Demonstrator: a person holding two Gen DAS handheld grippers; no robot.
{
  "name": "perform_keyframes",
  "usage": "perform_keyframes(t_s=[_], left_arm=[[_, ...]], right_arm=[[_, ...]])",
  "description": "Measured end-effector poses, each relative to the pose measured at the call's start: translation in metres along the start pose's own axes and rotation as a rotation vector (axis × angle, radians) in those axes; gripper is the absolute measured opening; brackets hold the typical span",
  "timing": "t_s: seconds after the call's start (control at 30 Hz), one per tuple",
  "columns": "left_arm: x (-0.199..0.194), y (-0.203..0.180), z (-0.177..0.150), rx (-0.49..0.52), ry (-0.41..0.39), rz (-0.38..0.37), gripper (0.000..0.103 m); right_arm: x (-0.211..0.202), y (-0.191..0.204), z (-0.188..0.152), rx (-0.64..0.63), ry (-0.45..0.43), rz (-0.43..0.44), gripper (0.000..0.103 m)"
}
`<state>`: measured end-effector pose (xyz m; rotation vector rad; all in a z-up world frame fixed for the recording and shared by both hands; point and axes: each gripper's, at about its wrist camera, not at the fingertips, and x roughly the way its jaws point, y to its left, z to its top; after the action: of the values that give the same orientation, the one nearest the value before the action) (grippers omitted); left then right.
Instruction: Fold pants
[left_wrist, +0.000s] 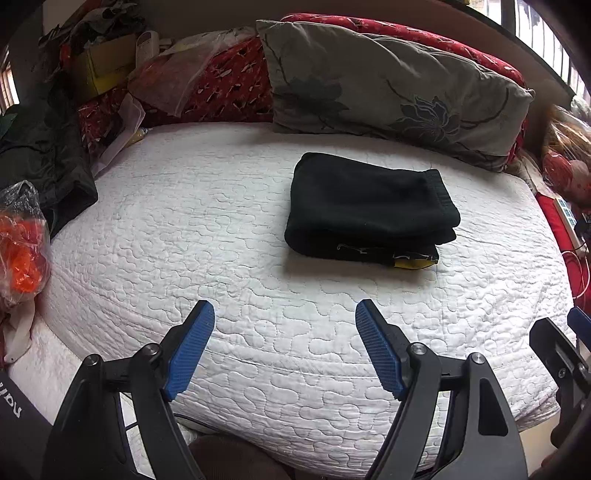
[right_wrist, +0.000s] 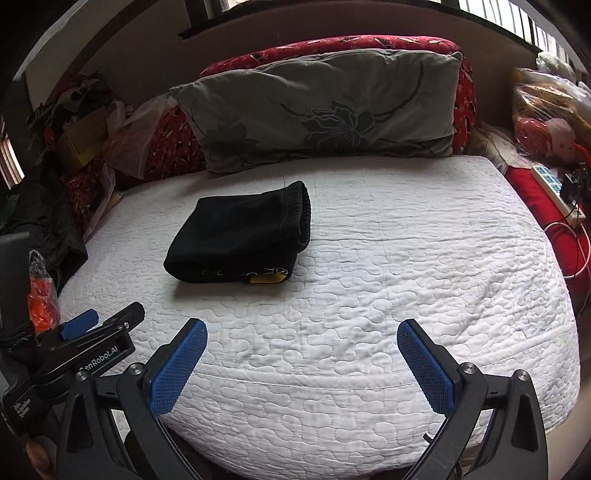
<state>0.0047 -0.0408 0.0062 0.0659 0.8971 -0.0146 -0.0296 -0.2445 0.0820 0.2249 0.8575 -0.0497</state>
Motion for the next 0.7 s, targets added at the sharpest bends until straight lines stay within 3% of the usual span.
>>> perform_keyframes(t_s=[0.7], left_arm=[[-0.026, 0.001, -0.002, 0.02, -0.05, 0.004, 0.079]], right_arm=[[-0.012, 0.008, -0.01, -0.066, -0.039, -0.04, 0.103]])
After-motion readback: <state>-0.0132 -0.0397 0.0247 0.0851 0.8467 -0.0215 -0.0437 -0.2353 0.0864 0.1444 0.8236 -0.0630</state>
